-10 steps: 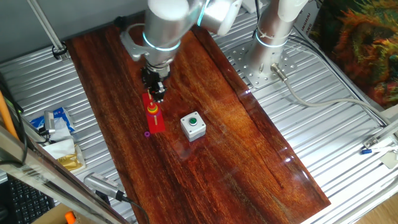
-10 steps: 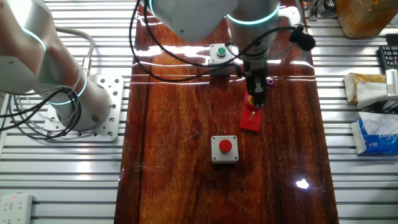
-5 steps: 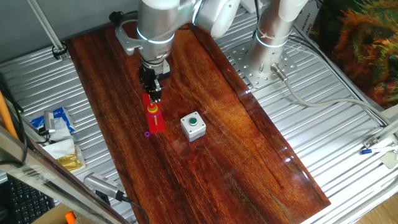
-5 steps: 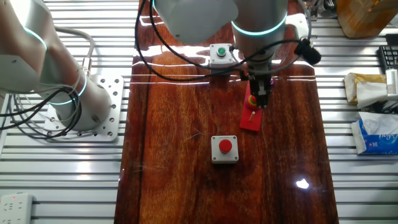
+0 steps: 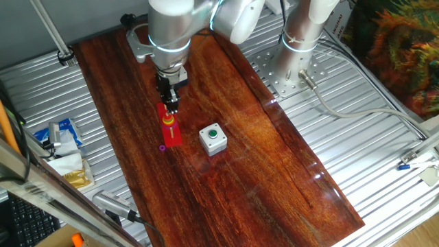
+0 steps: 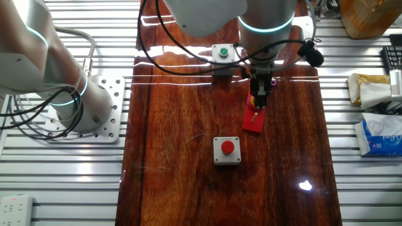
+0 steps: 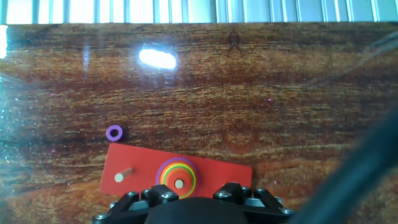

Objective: Take out one Hanoi block and throw it aside

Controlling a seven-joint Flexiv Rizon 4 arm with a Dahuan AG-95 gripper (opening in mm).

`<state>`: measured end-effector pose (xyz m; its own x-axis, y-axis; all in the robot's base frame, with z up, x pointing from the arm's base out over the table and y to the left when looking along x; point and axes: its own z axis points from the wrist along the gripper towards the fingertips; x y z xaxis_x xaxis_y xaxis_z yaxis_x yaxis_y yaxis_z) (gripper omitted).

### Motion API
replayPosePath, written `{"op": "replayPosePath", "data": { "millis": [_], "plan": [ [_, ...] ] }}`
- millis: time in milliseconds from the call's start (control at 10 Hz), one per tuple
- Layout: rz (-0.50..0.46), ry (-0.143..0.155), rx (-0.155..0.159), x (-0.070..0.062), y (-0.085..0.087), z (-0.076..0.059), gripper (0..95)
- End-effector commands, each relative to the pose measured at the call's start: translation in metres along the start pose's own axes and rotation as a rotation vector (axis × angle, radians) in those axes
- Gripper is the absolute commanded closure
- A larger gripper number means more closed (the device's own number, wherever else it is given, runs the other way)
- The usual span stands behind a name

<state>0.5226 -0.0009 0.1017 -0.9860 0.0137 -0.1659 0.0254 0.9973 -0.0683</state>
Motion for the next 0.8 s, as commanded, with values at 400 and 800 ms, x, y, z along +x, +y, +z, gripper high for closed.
{"op": "replayPosePath", "data": {
  "millis": [400, 800],
  "plan": [
    [0.02, -0.017, -0.032, -0.016, 0.004, 0.0, 57.0],
    [0.038, -0.024, -0.029, -0.018, 0.013, 0.013, 57.0]
  ]
}}
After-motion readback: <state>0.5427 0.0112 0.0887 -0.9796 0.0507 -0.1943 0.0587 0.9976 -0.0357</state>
